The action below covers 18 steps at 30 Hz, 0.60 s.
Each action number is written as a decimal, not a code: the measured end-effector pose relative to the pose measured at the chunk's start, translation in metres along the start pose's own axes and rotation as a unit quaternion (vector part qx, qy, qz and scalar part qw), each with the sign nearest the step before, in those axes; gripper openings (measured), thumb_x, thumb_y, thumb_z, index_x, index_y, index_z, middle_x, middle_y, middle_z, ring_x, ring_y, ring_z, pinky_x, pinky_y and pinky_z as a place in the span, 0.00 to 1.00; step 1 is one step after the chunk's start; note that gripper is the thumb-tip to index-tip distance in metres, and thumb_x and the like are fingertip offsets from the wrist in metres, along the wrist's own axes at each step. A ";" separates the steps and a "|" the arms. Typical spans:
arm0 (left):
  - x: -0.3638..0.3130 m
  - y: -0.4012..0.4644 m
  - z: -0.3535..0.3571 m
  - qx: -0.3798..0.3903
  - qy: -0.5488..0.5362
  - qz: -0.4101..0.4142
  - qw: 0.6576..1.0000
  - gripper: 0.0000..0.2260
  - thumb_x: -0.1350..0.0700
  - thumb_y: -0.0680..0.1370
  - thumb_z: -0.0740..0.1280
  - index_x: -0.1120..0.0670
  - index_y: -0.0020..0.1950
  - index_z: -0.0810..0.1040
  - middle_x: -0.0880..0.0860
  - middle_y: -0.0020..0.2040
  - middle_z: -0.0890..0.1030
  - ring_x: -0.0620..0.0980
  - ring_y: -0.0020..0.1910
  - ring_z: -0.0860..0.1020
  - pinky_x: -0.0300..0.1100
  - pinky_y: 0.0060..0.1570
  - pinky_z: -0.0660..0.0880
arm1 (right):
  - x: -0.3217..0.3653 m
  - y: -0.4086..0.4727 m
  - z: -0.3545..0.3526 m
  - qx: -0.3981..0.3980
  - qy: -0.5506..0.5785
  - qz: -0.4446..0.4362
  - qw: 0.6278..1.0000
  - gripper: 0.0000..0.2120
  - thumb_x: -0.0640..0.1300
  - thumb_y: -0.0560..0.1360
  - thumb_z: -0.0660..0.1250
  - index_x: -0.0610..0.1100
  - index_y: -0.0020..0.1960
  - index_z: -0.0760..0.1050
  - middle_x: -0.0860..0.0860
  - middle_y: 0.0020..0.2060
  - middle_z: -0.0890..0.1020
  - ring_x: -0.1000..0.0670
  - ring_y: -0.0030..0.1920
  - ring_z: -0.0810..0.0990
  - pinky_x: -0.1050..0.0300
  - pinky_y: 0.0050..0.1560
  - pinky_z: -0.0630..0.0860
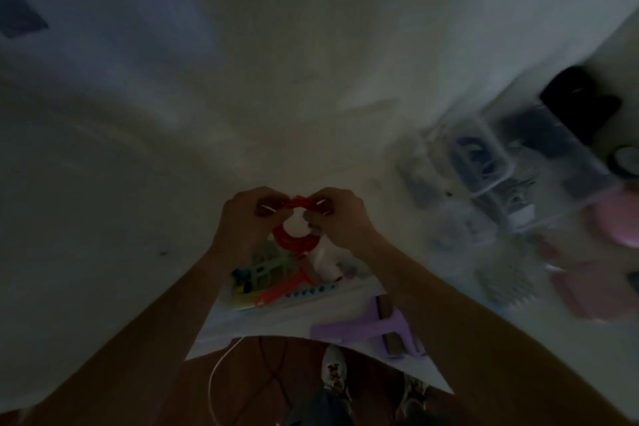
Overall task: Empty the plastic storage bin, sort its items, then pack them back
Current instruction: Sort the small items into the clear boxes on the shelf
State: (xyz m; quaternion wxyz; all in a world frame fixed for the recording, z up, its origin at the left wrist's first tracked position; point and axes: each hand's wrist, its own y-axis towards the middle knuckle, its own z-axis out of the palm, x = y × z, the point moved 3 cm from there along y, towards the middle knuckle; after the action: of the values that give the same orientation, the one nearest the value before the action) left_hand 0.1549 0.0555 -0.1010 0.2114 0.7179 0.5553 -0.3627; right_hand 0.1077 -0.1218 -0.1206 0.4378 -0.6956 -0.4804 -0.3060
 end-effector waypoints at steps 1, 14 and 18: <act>-0.018 0.001 0.002 0.000 -0.020 0.002 1.000 0.09 0.51 0.71 0.77 0.48 0.50 0.83 0.42 0.41 0.84 0.37 0.41 0.82 0.34 0.45 0.78 | 0.002 -0.013 -0.019 -0.033 0.028 0.001 0.999 0.10 0.45 0.72 0.75 0.44 0.51 0.81 0.50 0.37 0.86 0.54 0.35 0.85 0.60 0.39 0.81; -0.175 -0.004 0.105 0.037 -0.011 0.054 0.998 0.05 0.49 0.74 0.73 0.47 0.48 0.82 0.42 0.38 0.82 0.32 0.36 0.78 0.25 0.40 0.70 | -0.127 -0.127 -0.256 -0.430 0.264 0.198 0.840 0.11 0.53 0.72 0.74 0.46 0.38 0.81 0.46 0.35 0.85 0.48 0.36 0.84 0.45 0.44 0.83; -0.161 -0.010 0.110 0.029 0.018 0.025 0.999 0.04 0.51 0.75 0.72 0.48 0.49 0.82 0.43 0.41 0.82 0.35 0.37 0.79 0.28 0.39 0.70 | -0.153 -0.114 -0.286 -0.437 0.243 0.231 0.835 0.07 0.47 0.76 0.71 0.43 0.46 0.81 0.47 0.40 0.85 0.48 0.40 0.83 0.53 0.44 0.81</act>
State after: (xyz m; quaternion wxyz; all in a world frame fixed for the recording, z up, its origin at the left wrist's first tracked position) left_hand 0.0948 -0.1227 -0.0497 0.1896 0.7441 0.5299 -0.3600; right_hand -0.0543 -0.4235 -0.0915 0.2485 -0.8088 -0.0001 -0.5330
